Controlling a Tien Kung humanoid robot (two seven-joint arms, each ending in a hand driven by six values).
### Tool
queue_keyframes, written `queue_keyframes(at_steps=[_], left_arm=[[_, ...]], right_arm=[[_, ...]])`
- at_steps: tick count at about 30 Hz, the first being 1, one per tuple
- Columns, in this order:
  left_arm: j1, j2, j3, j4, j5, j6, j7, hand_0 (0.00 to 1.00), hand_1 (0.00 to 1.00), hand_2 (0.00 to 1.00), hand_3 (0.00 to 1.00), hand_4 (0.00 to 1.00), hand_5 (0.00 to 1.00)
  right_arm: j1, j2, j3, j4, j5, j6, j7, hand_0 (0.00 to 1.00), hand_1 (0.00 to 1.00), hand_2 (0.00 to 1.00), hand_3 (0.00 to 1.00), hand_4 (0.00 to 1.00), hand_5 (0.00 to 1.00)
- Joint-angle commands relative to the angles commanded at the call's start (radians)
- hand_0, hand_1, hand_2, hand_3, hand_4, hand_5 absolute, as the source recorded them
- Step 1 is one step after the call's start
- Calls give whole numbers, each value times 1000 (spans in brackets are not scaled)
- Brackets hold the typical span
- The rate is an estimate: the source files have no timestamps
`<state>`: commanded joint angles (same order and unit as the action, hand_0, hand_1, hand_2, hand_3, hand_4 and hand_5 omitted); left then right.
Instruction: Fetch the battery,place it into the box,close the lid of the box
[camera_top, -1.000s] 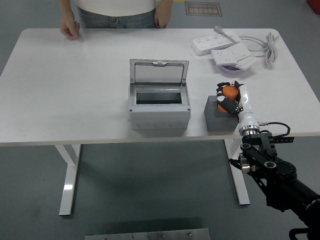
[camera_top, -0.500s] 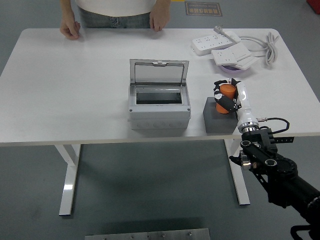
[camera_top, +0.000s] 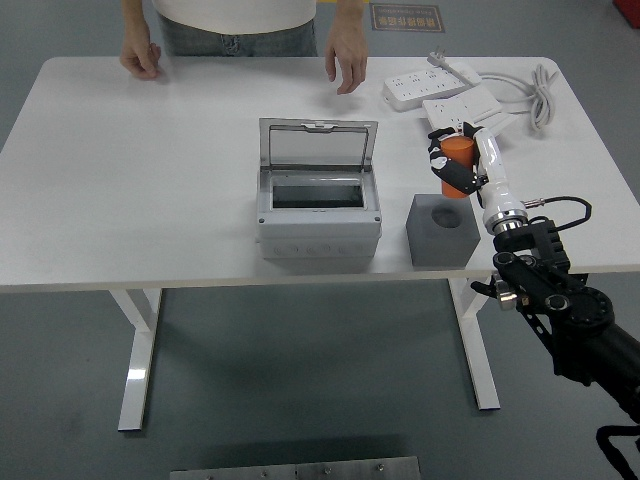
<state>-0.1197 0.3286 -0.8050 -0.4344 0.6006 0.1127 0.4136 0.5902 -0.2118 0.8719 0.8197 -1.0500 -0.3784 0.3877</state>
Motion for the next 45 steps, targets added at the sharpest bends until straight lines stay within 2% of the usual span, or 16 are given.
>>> queue_keyframes(at_steps=[6,11,12,13,17,23,29,33,45], left_arm=[[2,1,3,0,-7,2,-2,651,708,546,540,445,2],[5,1,7,0,-15,4,-5,651,708,546,540,445,2],[5,2,7,0,-16,5,-6,652,709,547,541,446,2],[6,2,7,0,-17,5,-6,652,709,547,541,446,2],[7,5,8,0,-21,7,-7,652,709,547,541,446,2],[8,6,12,0,-29,10,-10,652,709,546,541,445,2],[10,9,12,0,-30,10,-9,652,709,546,541,446,2],[9,12,11,0,-28,10,-9,652,710,546,540,443,2],[4,17,0,0,-12,7,-1,652,710,546,539,443,2]], right_arm=[[17,-26,19,91,-143,24,-121,252,305,331,362,112,2],[39,-57,34,179,-286,67,-233,252,305,331,362,112,2],[44,-62,33,194,-315,76,-253,218,274,304,329,61,2],[50,-67,31,209,-343,86,-274,218,274,304,329,61,2],[79,-83,12,275,-475,133,-367,218,274,304,329,61,2],[128,-99,-58,338,-670,189,-490,202,252,299,325,38,2],[192,-101,-150,345,-809,235,-544,184,232,283,336,31,2],[230,-90,-205,329,-830,249,-551,177,230,273,338,38,2],[293,-1,-288,247,-829,258,-560,191,230,277,334,89,2]])
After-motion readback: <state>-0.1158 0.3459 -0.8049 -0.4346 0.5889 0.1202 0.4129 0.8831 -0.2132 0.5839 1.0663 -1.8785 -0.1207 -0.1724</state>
